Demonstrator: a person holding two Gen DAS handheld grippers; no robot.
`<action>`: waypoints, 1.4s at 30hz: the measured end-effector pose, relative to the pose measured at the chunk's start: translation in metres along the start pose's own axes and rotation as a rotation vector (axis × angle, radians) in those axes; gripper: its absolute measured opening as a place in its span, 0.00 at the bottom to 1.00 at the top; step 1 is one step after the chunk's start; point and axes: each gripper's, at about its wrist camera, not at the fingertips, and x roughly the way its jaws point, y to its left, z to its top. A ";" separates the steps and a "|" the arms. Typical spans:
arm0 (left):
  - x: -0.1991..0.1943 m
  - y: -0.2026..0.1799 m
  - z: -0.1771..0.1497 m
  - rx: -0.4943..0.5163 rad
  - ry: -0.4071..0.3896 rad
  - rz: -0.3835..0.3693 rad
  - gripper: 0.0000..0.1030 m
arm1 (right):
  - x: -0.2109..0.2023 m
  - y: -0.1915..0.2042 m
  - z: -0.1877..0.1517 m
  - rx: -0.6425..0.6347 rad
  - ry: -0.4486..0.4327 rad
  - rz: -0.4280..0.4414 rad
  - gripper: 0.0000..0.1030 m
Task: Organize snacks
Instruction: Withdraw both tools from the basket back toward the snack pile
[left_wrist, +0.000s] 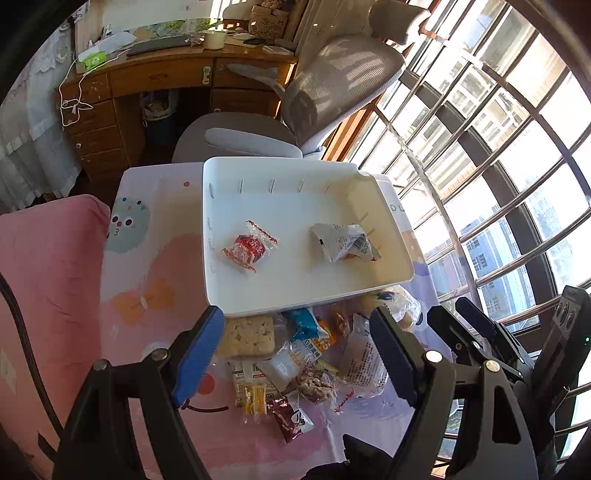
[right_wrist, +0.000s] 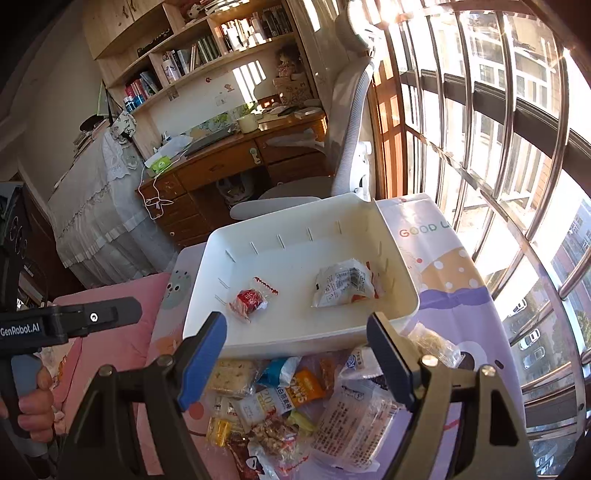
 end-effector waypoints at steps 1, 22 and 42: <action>-0.004 0.001 -0.005 0.005 -0.005 -0.006 0.78 | -0.005 0.002 -0.006 0.005 0.000 -0.007 0.77; -0.036 0.015 -0.095 0.118 0.031 -0.044 0.78 | -0.061 0.021 -0.107 0.069 0.029 -0.125 0.77; 0.027 0.011 -0.142 -0.010 0.218 0.040 0.78 | -0.034 -0.029 -0.134 0.150 0.241 -0.061 0.77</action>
